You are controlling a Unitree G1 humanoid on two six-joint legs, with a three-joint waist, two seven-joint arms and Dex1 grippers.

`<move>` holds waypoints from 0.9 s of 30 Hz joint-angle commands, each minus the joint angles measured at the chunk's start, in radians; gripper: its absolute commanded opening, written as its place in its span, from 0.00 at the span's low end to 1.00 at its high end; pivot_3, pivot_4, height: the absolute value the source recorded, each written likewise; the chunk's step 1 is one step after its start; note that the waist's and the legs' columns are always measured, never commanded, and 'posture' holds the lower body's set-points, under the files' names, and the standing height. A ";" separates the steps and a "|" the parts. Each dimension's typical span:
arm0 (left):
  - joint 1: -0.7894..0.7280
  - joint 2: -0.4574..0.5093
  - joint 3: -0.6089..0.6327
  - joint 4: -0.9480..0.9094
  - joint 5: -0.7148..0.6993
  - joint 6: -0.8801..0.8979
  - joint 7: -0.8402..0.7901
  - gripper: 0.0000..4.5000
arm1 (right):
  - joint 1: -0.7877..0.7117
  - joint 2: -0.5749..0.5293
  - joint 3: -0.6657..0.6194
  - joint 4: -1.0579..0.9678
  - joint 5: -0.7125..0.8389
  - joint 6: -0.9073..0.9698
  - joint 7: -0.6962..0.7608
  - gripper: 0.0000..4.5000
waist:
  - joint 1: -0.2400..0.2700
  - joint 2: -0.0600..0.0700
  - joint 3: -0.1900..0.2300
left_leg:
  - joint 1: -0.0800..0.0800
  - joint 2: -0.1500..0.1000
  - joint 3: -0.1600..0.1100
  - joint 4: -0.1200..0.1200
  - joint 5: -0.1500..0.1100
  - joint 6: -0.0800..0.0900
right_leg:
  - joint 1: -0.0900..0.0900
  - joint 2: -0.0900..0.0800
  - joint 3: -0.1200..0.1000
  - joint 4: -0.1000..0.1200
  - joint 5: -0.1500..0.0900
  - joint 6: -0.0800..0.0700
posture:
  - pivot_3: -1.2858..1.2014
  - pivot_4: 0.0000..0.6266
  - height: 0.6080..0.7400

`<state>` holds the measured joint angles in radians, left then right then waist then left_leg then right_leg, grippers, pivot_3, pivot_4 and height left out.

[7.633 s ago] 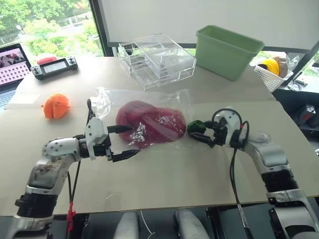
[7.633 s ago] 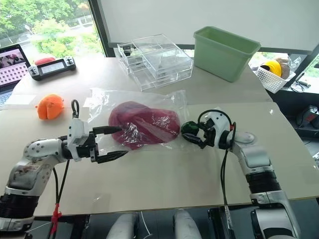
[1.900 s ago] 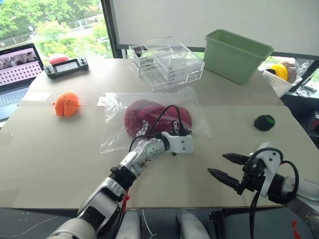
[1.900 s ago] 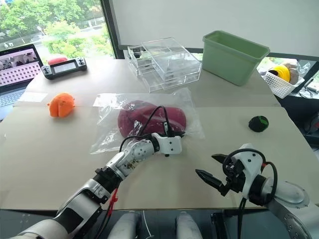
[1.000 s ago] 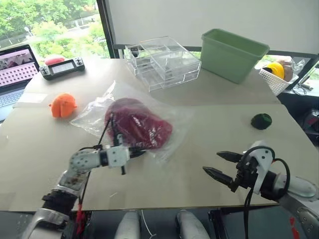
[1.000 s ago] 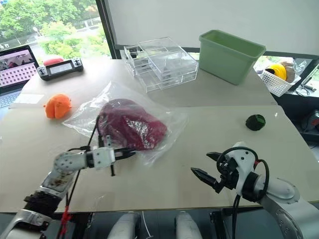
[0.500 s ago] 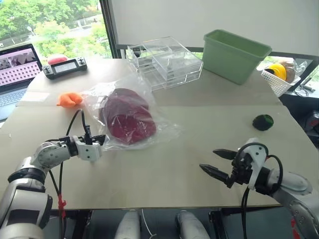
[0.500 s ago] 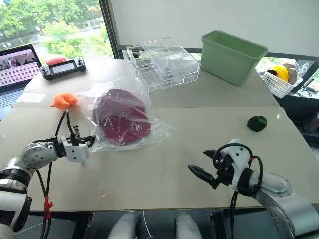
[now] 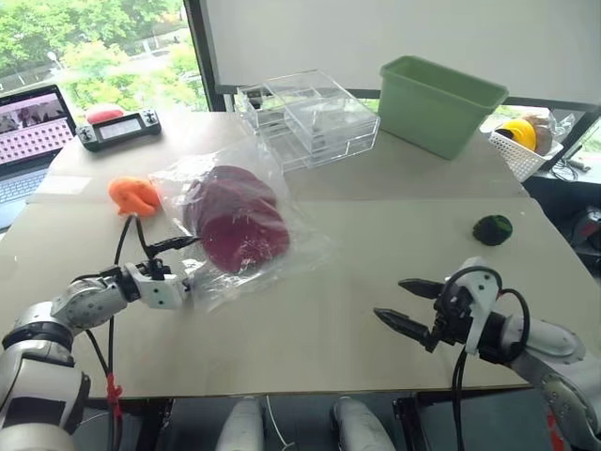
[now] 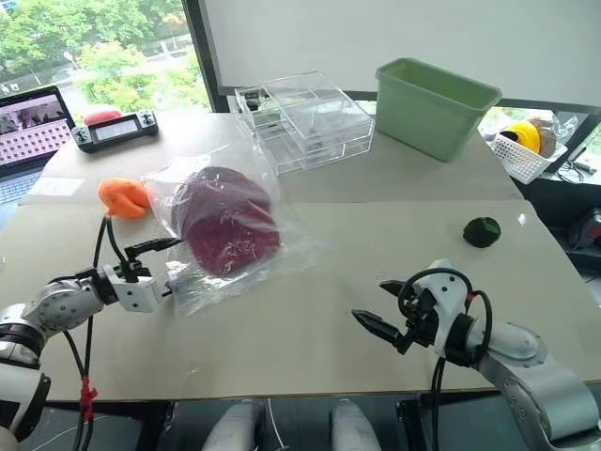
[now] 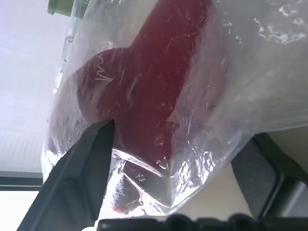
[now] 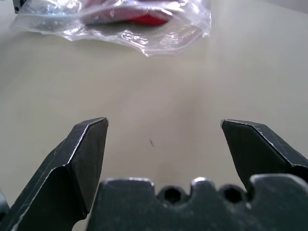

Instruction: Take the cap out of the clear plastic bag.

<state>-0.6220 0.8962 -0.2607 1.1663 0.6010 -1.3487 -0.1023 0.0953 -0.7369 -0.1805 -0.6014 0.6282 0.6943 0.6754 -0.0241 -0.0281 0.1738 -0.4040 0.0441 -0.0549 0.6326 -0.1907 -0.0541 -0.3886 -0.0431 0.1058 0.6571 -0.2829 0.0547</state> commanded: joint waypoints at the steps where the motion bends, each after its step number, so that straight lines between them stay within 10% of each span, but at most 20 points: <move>1: 0.120 0.056 -0.028 -0.002 0.042 -0.018 0.045 1.00 | -0.003 0.002 -0.013 -0.014 -0.005 -0.028 0.008 1.00 | -0.014 0.000 -0.001 | 0.001 0.000 0.001 -0.001 0.000 0.000 | 0.000 0.000 0.001 0.000 0.000 0.000 | 0.52 0.24 0.96; 7: 0.279 0.125 -0.054 0.020 0.095 0.079 0.176 1.00 | -0.010 0.006 -0.002 -0.003 -0.013 -0.034 0.013 1.00 | -0.043 0.004 -0.008 | 0.007 0.001 0.005 -0.006 0.000 0.000 | 0.001 0.000 0.005 0.001 0.000 0.000 | 0.52 0.24 0.96; 14: 0.153 -0.073 0.334 0.086 -0.531 0.568 -0.363 1.00 | -0.024 -0.001 0.004 0.024 -0.023 -0.039 0.038 1.00 | -0.047 0.009 -0.013 | 0.021 0.002 0.014 -0.009 0.000 0.000 | 0.002 0.002 0.012 0.011 -0.002 -0.003 | 0.52 0.24 0.96; 19: 0.157 -0.176 0.418 -0.170 -0.783 0.811 -0.702 1.00 | -0.048 0.002 0.014 0.046 -0.034 -0.041 0.046 1.00 | -0.045 0.007 -0.013 | 0.018 0.004 0.013 -0.006 0.002 -0.002 | 0.002 0.005 0.013 0.010 0.000 -0.005 | 0.52 0.24 0.96; 27: 0.158 -0.225 0.484 -0.865 -1.259 1.704 -0.806 1.00 | -0.080 0.003 0.031 0.071 -0.050 -0.043 0.050 1.00 | -0.022 -0.004 -0.011 | -0.011 0.003 0.005 -0.003 0.003 -0.004 | -0.016 0.006 0.011 0.007 0.003 -0.007 | 0.52 0.24 0.96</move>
<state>-0.4460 0.6451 0.1865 0.4332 -0.5379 0.1876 -0.8961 0.0237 -0.7352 -0.1352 -0.5208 0.5814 0.6806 0.7190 -0.0464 -0.0317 0.1624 -0.4155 0.0467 -0.0500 0.6298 -0.1891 -0.0571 -0.4054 -0.0371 0.1170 0.6641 -0.2798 0.0474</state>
